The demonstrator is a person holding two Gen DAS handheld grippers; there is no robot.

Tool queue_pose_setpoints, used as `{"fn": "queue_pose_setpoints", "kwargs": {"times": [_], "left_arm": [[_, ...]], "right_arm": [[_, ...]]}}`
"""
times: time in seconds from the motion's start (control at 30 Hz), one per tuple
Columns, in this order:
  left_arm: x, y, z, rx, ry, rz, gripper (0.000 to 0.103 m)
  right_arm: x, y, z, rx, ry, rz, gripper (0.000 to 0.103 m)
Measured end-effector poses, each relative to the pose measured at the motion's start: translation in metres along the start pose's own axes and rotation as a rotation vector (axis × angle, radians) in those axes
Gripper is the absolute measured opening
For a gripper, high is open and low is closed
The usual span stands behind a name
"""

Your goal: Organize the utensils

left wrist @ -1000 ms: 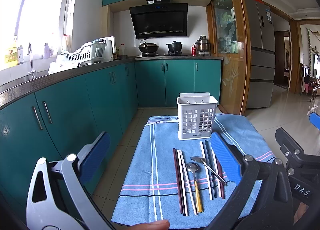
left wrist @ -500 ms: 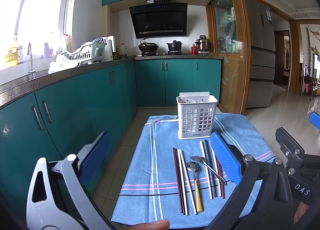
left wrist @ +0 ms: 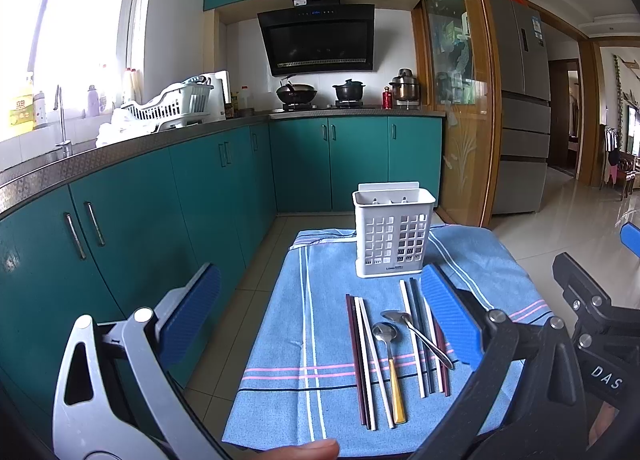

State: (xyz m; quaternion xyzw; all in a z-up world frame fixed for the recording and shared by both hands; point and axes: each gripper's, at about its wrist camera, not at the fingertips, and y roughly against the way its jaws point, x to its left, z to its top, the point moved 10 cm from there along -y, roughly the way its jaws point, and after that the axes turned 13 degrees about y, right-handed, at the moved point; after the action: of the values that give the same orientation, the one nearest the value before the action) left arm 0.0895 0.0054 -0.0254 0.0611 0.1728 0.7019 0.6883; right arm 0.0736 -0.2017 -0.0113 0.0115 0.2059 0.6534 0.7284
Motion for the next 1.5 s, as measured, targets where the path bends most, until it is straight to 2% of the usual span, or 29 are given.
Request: {"fn": "queue_pose_setpoints", "kwargs": {"times": [1.5], "left_arm": [[-0.0005, -0.0029, -0.0051, 0.011, 0.000, 0.003, 0.099]], "right_arm": [[0.0009, -0.0076, -0.0049, 0.016, 0.000, 0.003, 0.100]]}}
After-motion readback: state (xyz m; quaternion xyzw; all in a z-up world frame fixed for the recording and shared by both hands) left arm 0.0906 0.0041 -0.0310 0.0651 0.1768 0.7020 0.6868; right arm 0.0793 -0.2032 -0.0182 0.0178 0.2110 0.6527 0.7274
